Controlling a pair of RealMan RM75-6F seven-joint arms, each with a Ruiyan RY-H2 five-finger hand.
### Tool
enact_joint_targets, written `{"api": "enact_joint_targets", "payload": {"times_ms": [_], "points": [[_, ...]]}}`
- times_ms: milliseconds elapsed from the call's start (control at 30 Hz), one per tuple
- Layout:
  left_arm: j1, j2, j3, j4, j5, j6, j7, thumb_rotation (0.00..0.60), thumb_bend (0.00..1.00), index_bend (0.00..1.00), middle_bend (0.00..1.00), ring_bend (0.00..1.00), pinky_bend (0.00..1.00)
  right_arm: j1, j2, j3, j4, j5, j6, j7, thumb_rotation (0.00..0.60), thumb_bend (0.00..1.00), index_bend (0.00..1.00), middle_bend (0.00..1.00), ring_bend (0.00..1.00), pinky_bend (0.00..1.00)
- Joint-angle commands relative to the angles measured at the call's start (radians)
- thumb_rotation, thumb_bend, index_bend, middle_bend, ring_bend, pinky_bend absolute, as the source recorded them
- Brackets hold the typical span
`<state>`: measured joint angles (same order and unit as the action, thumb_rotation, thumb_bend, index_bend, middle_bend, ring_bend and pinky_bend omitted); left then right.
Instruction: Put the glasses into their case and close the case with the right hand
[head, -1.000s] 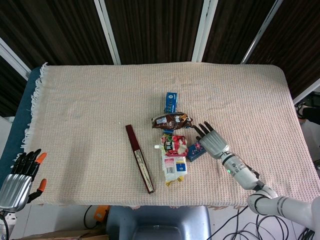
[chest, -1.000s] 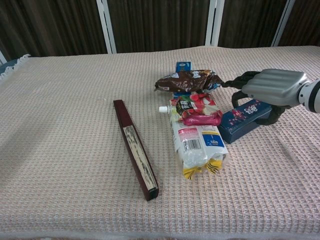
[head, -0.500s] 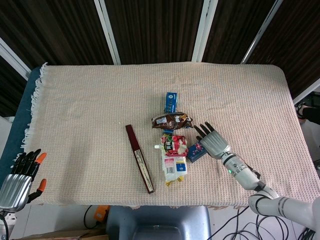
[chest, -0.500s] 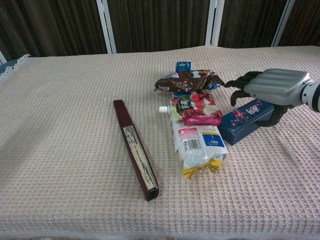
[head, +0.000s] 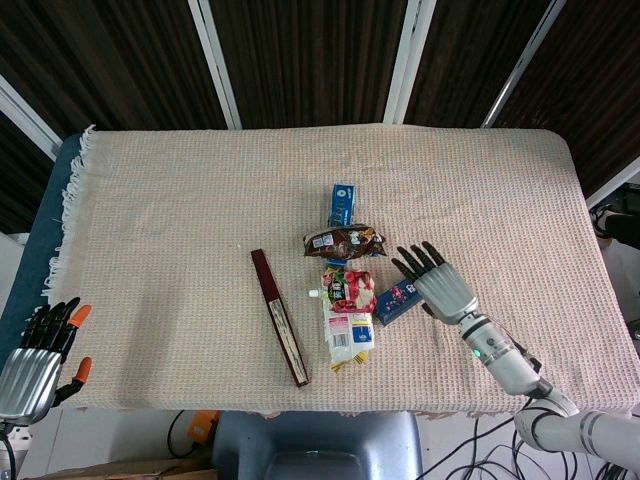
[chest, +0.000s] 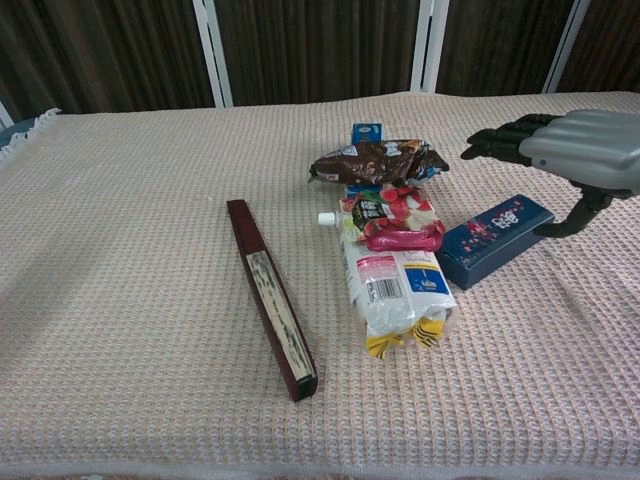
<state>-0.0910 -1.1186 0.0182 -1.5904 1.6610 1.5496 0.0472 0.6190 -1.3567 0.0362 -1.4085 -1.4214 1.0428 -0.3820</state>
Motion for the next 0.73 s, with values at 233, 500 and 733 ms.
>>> {"api": "enact_joint_targets", "payload": {"times_ms": [233, 500, 733], "points": [[0.004, -0.013, -0.001, 0.013, 0.019, 0.022, 0.004, 0.600, 0.43, 0.00, 0.00, 0.00, 0.06, -0.410, 0.133, -0.186, -0.163, -0.208, 0.571, 0.062, 0.600, 0.37, 0.11, 0.00, 0.00, 0.00], [0.001, -0.020, 0.004, 0.021, 0.044, 0.033, -0.010, 0.600, 0.41, 0.00, 0.00, 0.00, 0.06, -0.513, 0.152, -0.172, -0.111, -0.210, 0.678, 0.223, 0.600, 0.36, 0.11, 0.00, 0.00, 0.00], [0.011, -0.021, 0.013, 0.020, 0.050, 0.040, 0.007, 0.600, 0.41, 0.00, 0.00, 0.00, 0.06, -0.514, 0.161, -0.159, -0.128, -0.220, 0.623, 0.204, 0.600, 0.36, 0.10, 0.00, 0.00, 0.00]]}}
